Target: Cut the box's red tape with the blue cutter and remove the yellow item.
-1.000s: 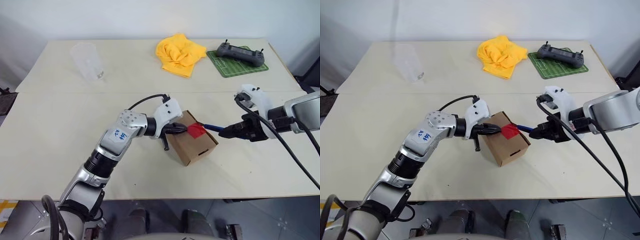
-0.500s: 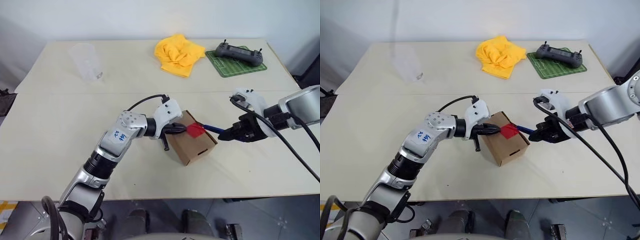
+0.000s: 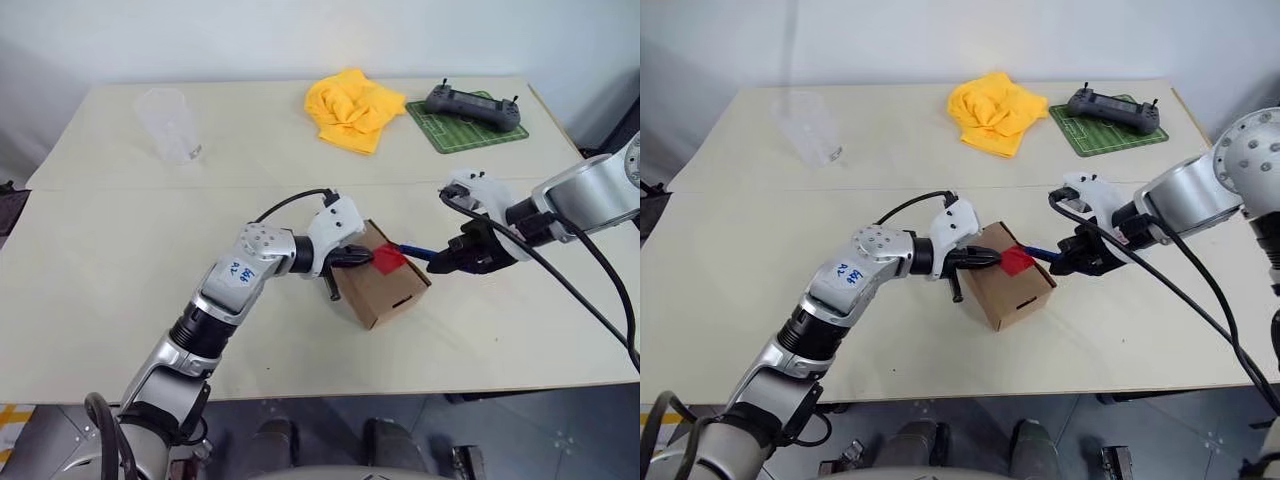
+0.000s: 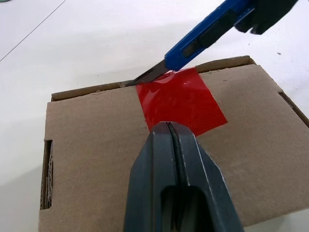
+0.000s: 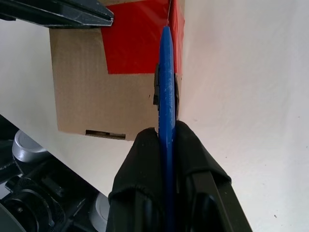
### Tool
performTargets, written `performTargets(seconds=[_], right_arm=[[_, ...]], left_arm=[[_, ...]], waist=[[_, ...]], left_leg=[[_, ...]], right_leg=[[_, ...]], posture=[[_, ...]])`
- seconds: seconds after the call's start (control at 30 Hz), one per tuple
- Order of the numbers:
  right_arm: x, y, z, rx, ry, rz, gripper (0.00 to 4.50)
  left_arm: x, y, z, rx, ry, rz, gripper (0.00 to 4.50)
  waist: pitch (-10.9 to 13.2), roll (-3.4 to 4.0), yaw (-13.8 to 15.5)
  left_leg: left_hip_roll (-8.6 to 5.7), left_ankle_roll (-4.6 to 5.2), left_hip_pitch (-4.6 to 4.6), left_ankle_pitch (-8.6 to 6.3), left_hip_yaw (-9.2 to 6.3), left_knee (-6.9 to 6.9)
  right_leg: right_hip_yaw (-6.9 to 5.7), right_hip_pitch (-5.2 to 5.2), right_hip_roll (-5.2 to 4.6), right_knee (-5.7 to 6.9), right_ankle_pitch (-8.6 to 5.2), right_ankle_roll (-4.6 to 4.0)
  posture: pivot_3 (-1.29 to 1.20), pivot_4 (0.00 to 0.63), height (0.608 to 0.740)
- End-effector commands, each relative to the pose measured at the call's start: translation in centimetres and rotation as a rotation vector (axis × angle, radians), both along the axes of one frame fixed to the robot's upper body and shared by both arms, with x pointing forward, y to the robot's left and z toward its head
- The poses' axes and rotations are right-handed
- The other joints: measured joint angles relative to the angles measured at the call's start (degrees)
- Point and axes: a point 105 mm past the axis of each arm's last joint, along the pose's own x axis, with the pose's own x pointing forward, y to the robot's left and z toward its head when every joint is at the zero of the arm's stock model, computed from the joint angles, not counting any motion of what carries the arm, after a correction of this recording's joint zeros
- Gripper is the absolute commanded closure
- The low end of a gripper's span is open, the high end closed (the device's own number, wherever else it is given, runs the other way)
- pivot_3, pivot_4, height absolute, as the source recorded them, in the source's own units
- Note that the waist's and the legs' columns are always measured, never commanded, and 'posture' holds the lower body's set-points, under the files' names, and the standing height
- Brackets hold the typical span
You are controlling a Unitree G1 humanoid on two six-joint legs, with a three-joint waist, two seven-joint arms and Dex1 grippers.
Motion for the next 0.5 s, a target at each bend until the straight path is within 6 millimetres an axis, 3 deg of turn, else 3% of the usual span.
performTargets(seconds=[0.03, 0.5], right_arm=[[-0.2, 0.1, -0.1, -0.011, 0.019, 0.022, 4.43], [-1.2, -0.6, -1.1, -0.041, 0.156, 0.044, 4.43]], left_arm=[[-0.1, 0.5, -2.9, 0.071, 0.084, 0.03, 4.5], [-0.4, 0.4, -3.2, 0.07, 0.082, 0.034, 4.5]], waist=[[0.0, 0.0, 0.0], [0.0, 0.0, 0.16]], left_leg=[[0.0, 0.0, 0.0, 0.0, 0.0, 0.0], [-0.07, 0.01, -0.04, -0.01, -0.04, -0.12]], right_leg=[[0.0, -0.01, 0.0, 0.0, 0.0, 0.0], [-0.06, -0.07, -0.03, 0.01, 0.0, 0.0]], posture=[[0.0, 0.15, 0.74], [0.0, 0.15, 0.74]])
